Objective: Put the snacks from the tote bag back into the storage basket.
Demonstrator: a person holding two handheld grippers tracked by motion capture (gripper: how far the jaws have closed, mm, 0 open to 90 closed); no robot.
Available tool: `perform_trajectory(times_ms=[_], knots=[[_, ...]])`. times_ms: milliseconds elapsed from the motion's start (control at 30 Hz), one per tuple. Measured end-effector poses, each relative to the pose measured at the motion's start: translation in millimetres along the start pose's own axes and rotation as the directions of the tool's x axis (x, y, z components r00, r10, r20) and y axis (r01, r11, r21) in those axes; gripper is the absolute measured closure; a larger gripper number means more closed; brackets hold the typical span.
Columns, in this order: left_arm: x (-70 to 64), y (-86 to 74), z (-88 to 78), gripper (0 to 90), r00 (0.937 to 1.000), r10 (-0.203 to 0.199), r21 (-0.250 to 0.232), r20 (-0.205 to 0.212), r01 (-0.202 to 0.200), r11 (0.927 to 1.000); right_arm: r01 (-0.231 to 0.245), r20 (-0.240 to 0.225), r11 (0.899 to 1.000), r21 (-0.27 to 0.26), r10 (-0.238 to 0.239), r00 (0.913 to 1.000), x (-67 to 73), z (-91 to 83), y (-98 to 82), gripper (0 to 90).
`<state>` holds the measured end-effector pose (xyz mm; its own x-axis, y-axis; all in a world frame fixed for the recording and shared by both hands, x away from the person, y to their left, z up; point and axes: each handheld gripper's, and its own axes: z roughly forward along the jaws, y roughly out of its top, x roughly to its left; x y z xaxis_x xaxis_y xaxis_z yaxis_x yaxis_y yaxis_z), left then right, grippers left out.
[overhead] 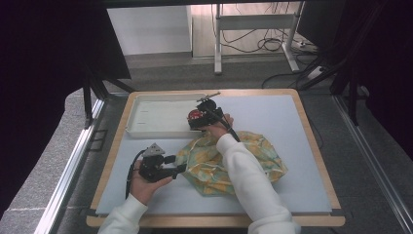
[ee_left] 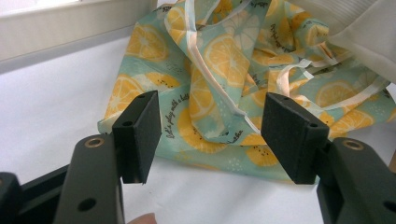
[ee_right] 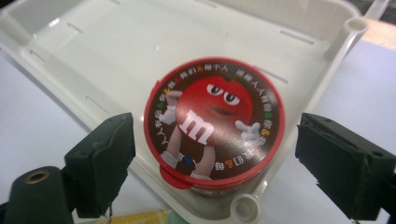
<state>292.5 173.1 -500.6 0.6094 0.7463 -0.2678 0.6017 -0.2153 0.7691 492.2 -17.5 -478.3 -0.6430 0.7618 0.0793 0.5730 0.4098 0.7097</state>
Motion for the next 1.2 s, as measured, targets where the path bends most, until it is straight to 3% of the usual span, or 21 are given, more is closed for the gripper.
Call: perform_trajectory(times_ms=[267,467,633,767,933,1067,1200], knots=[[1.9,0.3,-0.6,38.2,1.0,-0.001,0.0,-0.004,0.001,1.0,0.001,-0.039,0.994,-0.11,-0.005,0.9992,8.1,-34.4,9.0,11.1],[2.7,1.1,-2.2,38.0,1.0,0.002,-0.006,-0.006,-0.002,1.0,0.019,-0.07,0.993,-0.12,-0.027,0.9972,14.2,-57.8,6.3,11.2],[4.0,1.2,-3.1,37.8,0.9999,0.003,-0.005,-0.013,-0.003,1.0,0.0,-0.108,0.986,-0.165,-0.018,0.994,14.2,-85.5,5.1,11.3],[4.1,2.3,-3.2,37.8,0.9999,-0.001,-0.012,-0.014,0.001,0.9999,0.013,-0.112,0.982,-0.19,-0.035,0.993,12.8,-108.5,0.5,11.9],[6.4,2.9,-0.4,37.8,0.9999,0.002,-0.003,-0.016,-0.002,1.0,0.046,-0.107,0.979,-0.2,-0.068,0.992,8.2,-140.3,-18.3,13.3],[7.4,3.5,0.8,37.8,0.9999,-0.01,-0.008,-0.009,0.01,0.9999,0.049,-0.127,0.974,-0.22,-0.078,0.9889,-1.2,-164.1,-43.1,14.3],[9.1,4.0,0.5,37.9,0.9998,-0.019,-0.011,-0.01,0.019,0.9998,0.057,-0.109,0.97,-0.236,-0.084,0.9904,-11.6,-183.5,-70.1,14.6]])
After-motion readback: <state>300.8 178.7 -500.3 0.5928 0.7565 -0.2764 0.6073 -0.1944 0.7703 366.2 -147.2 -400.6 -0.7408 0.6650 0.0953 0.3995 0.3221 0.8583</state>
